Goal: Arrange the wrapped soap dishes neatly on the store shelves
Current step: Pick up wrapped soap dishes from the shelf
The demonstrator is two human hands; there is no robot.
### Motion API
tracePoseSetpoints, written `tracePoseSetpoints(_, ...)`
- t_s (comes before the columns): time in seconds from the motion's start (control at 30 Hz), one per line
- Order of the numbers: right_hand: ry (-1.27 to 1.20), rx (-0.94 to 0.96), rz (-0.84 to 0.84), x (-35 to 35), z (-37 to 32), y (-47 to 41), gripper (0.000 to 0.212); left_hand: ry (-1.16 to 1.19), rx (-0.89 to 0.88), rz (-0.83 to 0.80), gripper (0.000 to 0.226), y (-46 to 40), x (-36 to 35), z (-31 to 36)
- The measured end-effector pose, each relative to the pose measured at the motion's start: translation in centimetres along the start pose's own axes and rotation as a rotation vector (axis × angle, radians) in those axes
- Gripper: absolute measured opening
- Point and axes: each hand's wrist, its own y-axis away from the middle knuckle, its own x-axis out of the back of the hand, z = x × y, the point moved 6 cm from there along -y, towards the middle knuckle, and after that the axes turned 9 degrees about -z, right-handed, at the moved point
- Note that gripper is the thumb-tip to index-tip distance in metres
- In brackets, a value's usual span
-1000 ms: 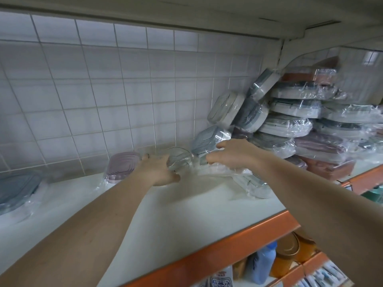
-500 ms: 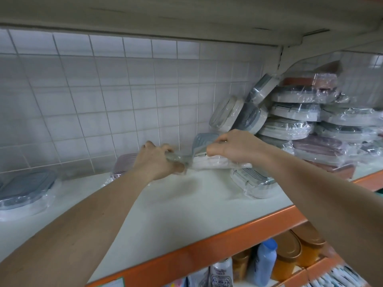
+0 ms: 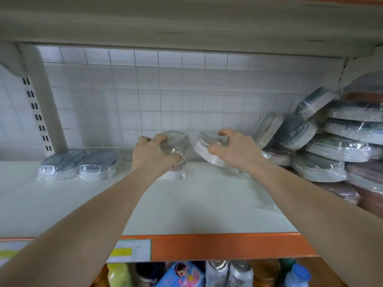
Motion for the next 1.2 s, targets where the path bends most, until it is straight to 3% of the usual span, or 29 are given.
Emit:
tracePoseSetpoints(0.27,-0.009,0.185,-0.048,-6.1,-7.7,-0.1,0.061,-0.059,0.174,0.134,0.063,3.8,6.8,-7.6)
tracePoseSetpoints(0.53,0.001,0.369,-0.097,-14.9,-22.3,3.2,0.06,-0.108,0.309,0.224,0.062,9.3,18.6,-19.5)
tracePoseSetpoints(0.87,-0.029,0.345,-0.274,-30.0,-38.1,7.7,0.046,-0.18,0.463,0.107,0.064,15.2,30.4,-37.6)
tracePoseSetpoints(1.2,0.112,0.276,-0.264,-37.1,-45.6,2.3,0.05,-0.142,0.426,-0.005,0.062,9.7,32.6,-47.3)
